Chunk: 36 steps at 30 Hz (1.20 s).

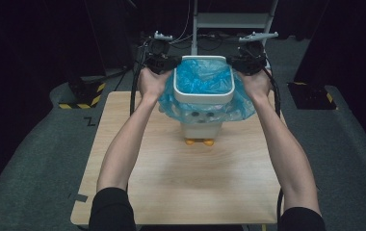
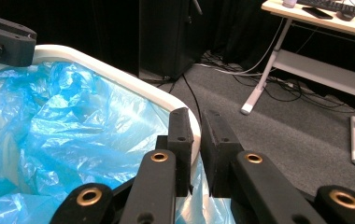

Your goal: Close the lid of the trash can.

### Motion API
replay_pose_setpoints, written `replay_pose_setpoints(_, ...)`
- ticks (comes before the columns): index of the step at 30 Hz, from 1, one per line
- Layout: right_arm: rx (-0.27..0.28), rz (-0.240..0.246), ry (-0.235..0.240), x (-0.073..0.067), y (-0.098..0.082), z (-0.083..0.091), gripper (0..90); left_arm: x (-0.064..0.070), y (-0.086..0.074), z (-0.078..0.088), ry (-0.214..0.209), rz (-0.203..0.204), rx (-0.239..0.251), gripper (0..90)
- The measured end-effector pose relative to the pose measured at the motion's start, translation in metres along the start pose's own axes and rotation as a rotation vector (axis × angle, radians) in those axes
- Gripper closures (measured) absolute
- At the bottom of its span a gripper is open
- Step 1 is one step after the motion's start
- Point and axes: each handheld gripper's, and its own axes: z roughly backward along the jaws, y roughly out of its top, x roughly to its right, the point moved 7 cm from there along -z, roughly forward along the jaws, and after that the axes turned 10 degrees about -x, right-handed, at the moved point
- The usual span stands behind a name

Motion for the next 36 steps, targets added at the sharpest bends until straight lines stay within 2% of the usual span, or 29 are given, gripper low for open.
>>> replay_pose_setpoints(23, -0.001, -0.003, 0.008, 0.000, -0.004, -0.003, 82.2, -0.001, -0.005, -0.003, -0.002, 0.011, -0.002, 75.9)
replay_pose_setpoints(31, 0.016, -0.012, 0.019, 0.001, -0.006, 0.000, 79.5, -0.003, -0.008, 0.004, -0.019, 0.028, 0.015, 72.3)
replay_pose_setpoints(36, 0.017, -0.006, 0.027, 0.000, -0.008, 0.003, 79.6, -0.002, -0.010, 0.010, -0.021, 0.022, 0.028, 72.5)
